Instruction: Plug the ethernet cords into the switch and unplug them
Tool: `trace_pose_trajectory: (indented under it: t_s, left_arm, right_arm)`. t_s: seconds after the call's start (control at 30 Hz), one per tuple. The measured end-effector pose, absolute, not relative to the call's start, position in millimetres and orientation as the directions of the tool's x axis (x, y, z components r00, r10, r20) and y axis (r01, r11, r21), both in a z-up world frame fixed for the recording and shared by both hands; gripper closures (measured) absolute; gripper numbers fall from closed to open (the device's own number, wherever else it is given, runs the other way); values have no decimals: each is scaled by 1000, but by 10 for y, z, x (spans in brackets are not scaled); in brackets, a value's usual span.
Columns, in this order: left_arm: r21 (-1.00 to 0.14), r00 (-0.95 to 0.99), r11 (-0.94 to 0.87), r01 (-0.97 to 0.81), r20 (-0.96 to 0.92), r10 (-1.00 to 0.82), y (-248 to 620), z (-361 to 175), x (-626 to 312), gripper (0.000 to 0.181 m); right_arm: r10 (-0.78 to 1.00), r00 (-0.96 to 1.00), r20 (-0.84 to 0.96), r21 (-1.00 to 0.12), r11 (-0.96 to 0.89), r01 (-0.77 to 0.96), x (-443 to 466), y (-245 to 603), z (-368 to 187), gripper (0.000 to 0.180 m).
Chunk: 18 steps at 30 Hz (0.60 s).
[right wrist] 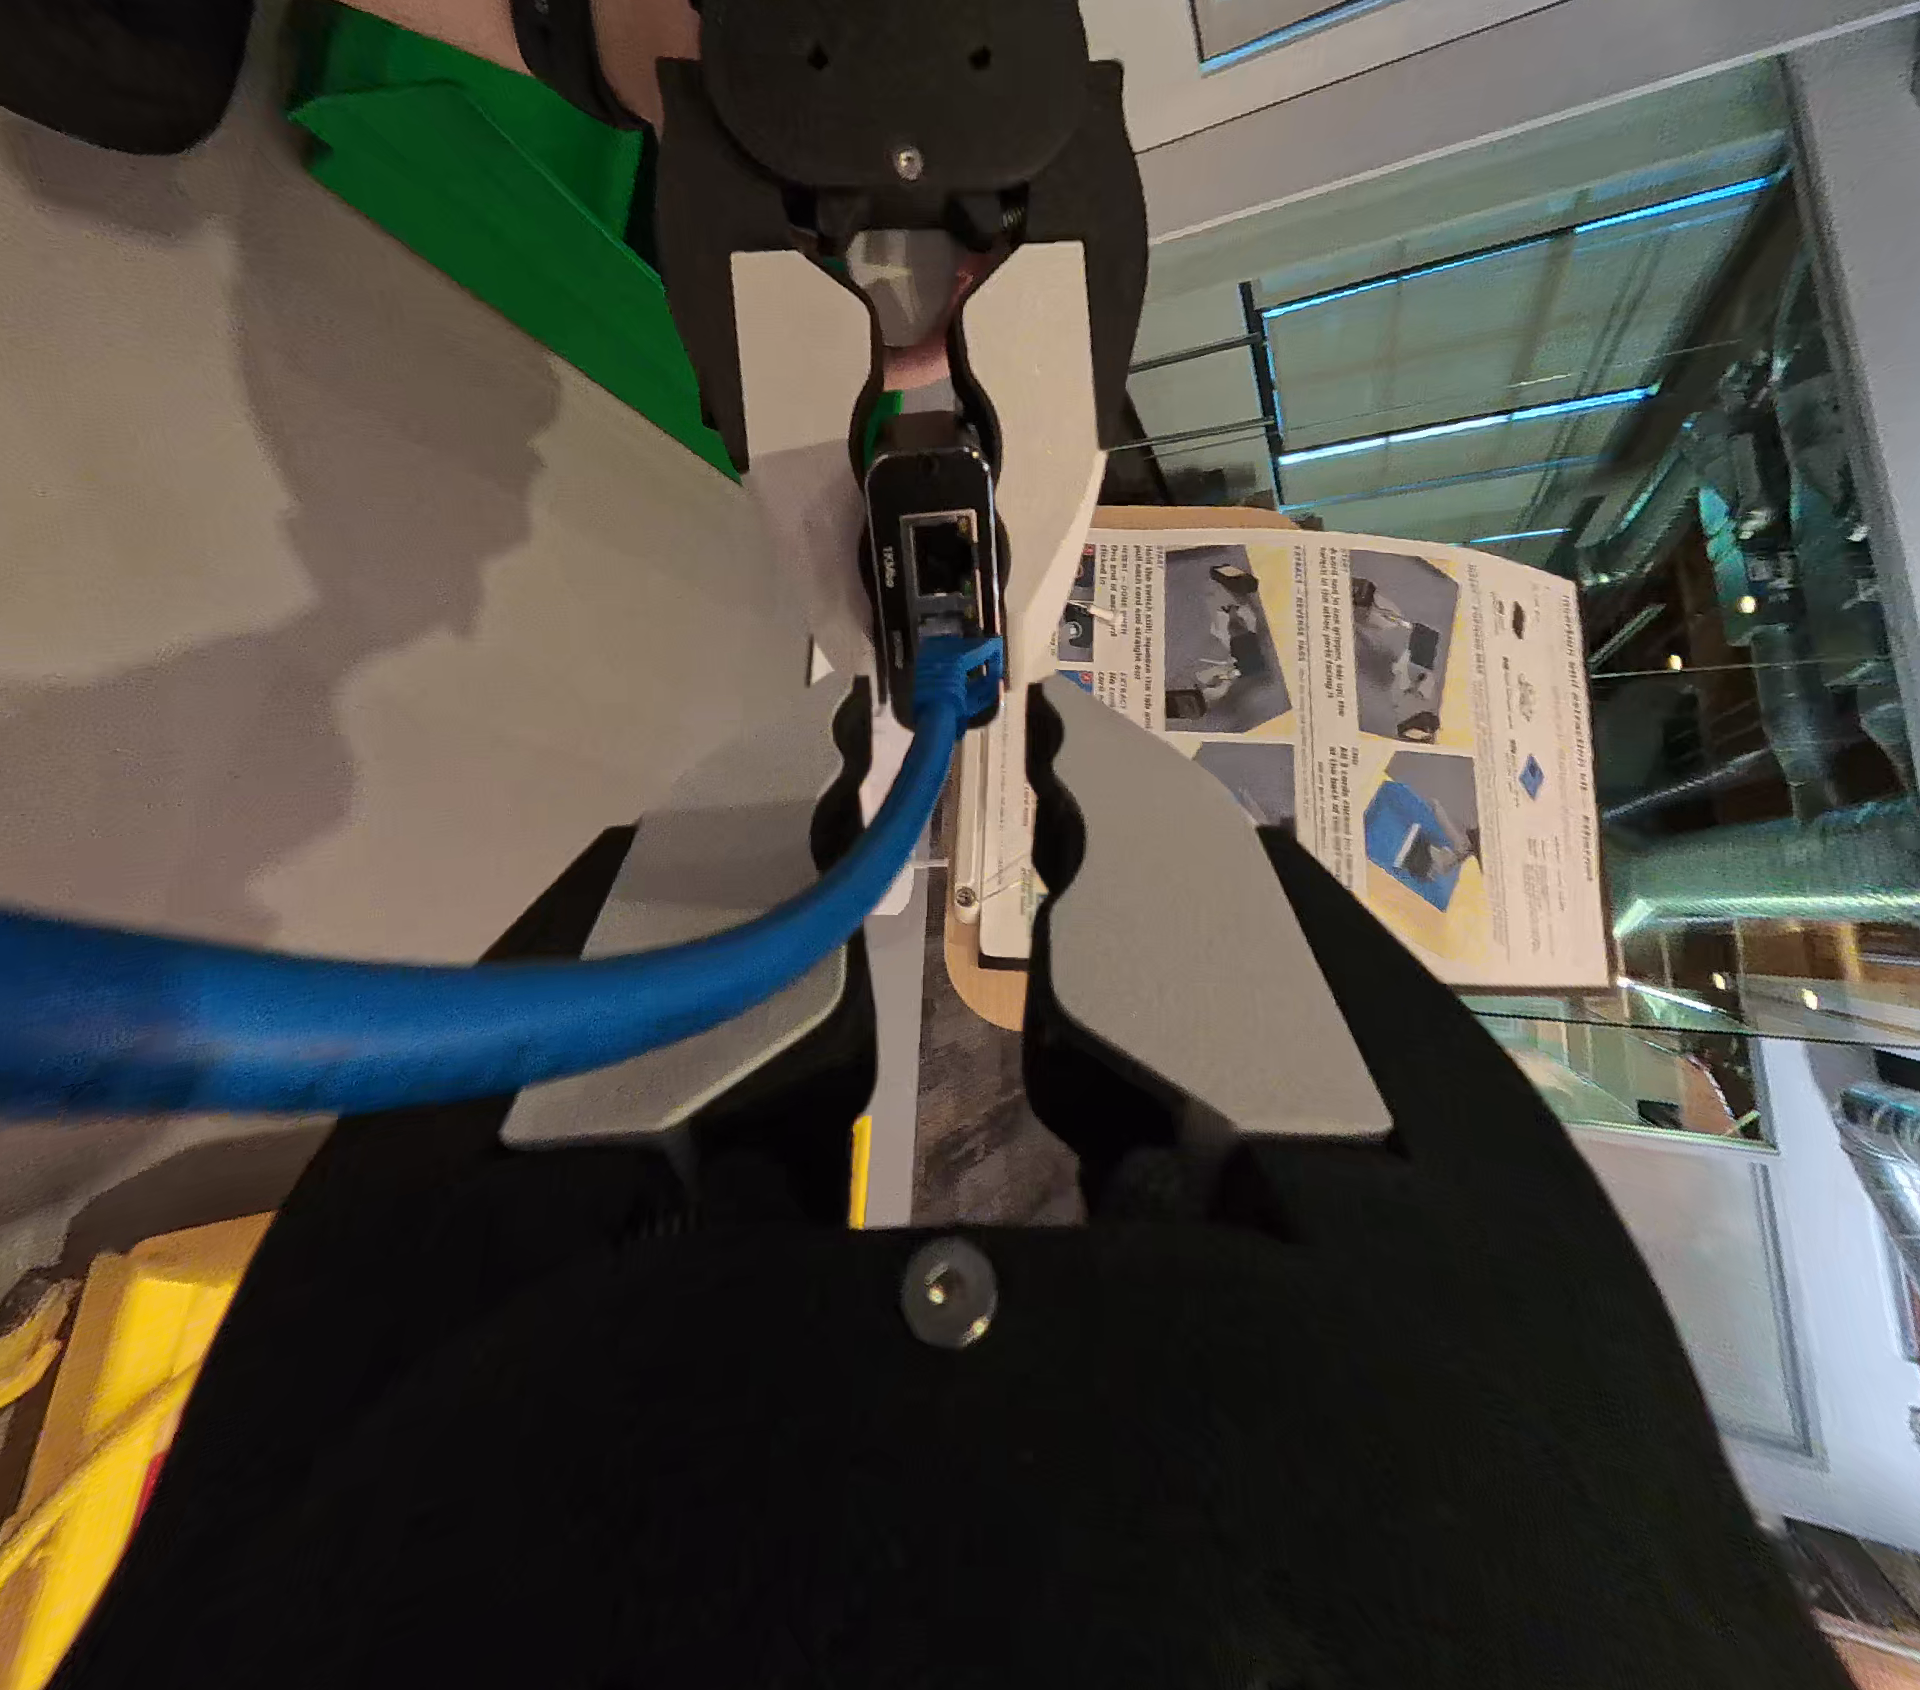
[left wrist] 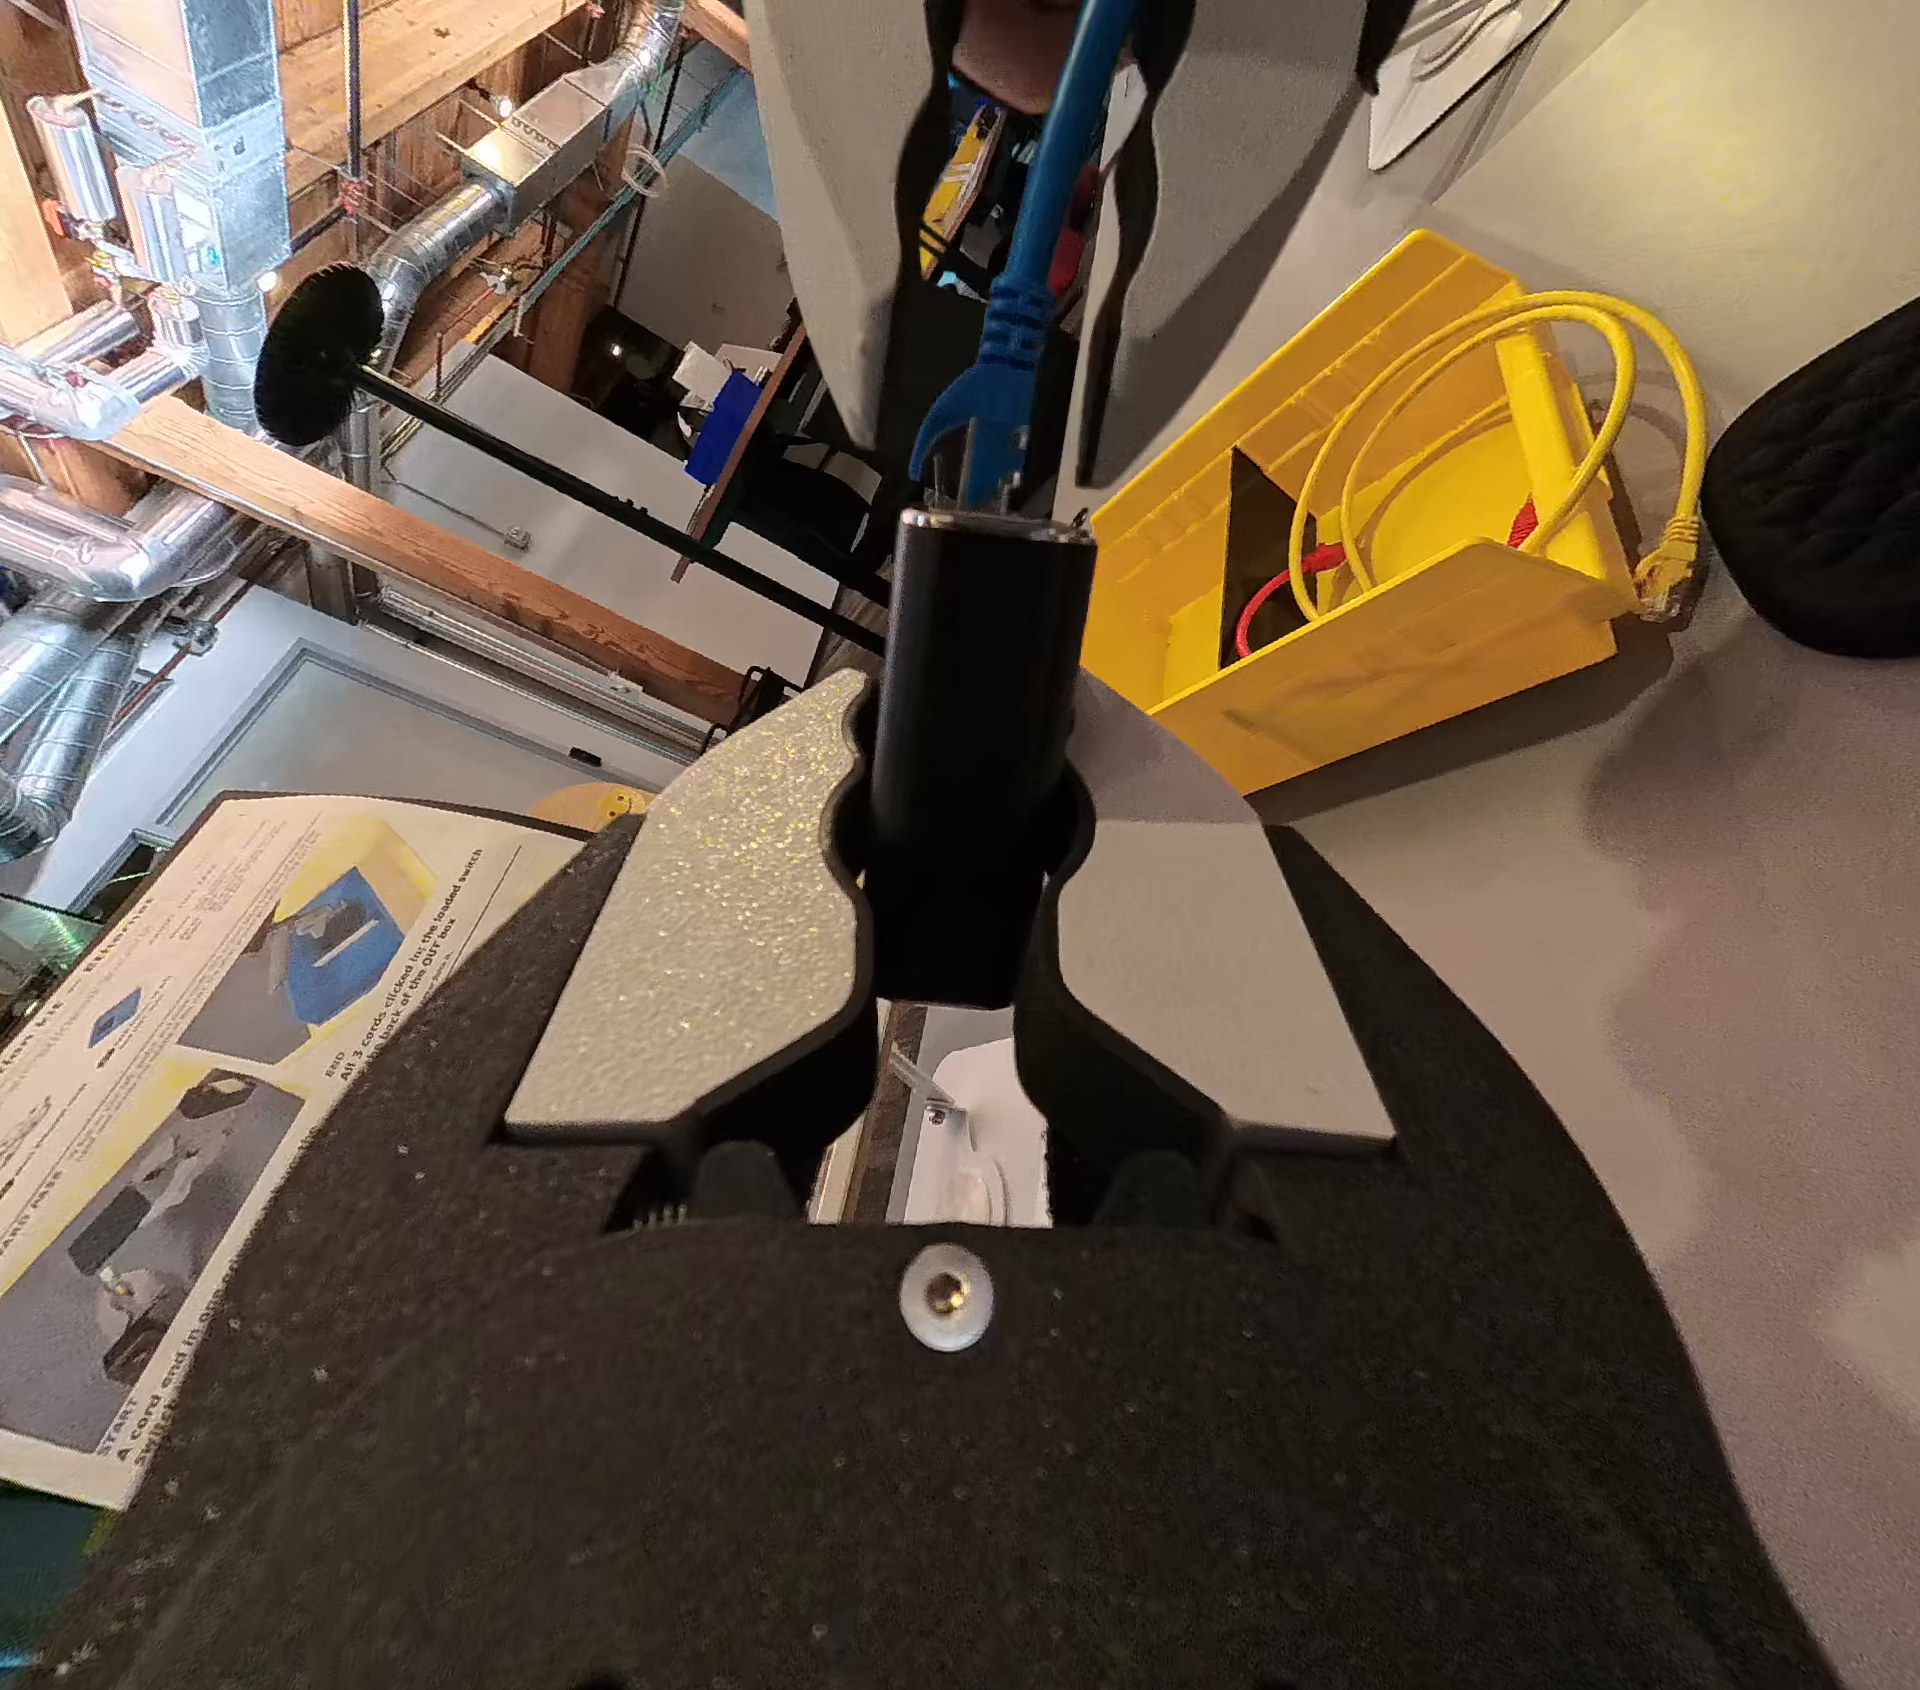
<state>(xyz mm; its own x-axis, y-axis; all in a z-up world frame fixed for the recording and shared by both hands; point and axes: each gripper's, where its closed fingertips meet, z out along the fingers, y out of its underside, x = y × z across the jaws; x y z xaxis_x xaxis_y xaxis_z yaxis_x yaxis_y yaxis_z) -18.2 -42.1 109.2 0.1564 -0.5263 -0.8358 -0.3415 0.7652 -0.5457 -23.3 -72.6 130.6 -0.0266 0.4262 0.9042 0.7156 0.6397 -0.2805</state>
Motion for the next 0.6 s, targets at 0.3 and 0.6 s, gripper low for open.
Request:
trace_pose_trajectory:
  t_s: [0.3,0.6]
  left_arm:
    - [-574,137,747,-337,-814,-564,-467,1084,-170,154]
    - [-597,115,730,-333,-794,-597,-479,1035,-122,154]
  right_arm:
    - [371,-27,928,-253,682,687,-312,-786,1357,164]
    - [429,-63,901,-262,654,710,-245,-790,1279,165]
